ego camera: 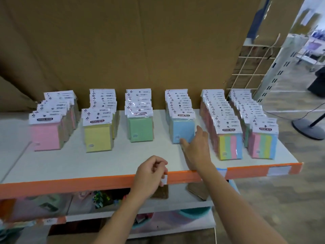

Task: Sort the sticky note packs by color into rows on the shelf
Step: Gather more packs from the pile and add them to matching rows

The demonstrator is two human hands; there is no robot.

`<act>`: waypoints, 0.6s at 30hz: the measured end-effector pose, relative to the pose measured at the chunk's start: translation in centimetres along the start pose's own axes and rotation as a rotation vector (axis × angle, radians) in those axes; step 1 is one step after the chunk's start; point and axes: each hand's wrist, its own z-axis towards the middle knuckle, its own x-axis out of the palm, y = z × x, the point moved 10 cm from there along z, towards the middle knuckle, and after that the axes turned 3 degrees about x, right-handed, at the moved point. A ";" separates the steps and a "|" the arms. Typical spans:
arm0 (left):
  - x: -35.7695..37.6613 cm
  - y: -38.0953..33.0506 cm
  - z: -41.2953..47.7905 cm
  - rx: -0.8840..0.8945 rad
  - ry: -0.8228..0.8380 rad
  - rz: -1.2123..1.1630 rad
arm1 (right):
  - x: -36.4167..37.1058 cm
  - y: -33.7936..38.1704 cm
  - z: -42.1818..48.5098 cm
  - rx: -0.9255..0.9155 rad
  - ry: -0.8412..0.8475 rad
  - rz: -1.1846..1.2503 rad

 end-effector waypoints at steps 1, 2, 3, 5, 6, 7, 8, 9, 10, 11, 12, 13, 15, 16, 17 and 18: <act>-0.2 0.0 -0.1 -0.012 0.005 -0.038 | -0.5 -0.2 -0.4 0.013 -0.002 0.037; -0.6 0.0 -0.3 -0.026 -0.001 -0.077 | -1.0 -0.5 -0.8 0.024 -0.001 0.085; -1.2 0.1 -0.5 -0.038 -0.020 -0.112 | -1.5 -0.8 -1.4 0.028 0.005 0.135; -2.8 0.2 -1.4 -0.056 -0.084 -0.163 | -2.0 -1.1 -2.7 0.018 0.044 0.222; -3.8 0.3 -2.1 -0.065 -0.122 -0.173 | -2.1 -1.2 -3.3 0.012 0.068 0.271; -4.9 0.5 -3.0 -0.082 -0.165 -0.175 | -2.0 -1.0 -4.0 0.005 0.097 0.325; -6.2 0.9 -4.0 -0.107 -0.215 -0.173 | -1.7 -0.6 -4.7 -0.005 0.130 0.378; -7.6 1.4 -5.3 -0.134 -0.271 -0.172 | -1.2 0.0 -5.5 -0.023 0.169 0.419; -9.1 1.9 -6.6 -0.153 -0.326 -0.174 | -0.5 0.8 -6.4 -0.047 0.213 0.450; -10.6 2.2 -8.0 -0.163 -0.379 -0.179 | 0.3 1.6 -7.2 -0.073 0.263 0.479; -12.1 2.4 -9.5 -0.166 -0.435 -0.184 | 1.2 2.4 -8.1 -0.095 0.319 0.510; -13.6 2.5 -11.1 -0.167 -0.493 -0.187 | 2.2 3.1 -8.9 -0.111 0.377 0.537; -16.1 3.0 -14.5 -0.177 -0.606 -0.207 | 4.6 4.3 -10.7 -0.131 0.497 0.564; -17.1 3.3 -16.3 -0.185 -0.657 -0.223 | 5.7 4.8 -11.5 -0.140 0.547 0.569; -17.9 3.6 -18.0 -0.192 -0.700 -0.234 | 6.9 5.5 -12.3 -0.151 0.590 0.568; -18.8 4.0 -19.7 -0.200 -0.740 -0.240 | 8.1 6.2 -13.2 -0.167 0.634 0.558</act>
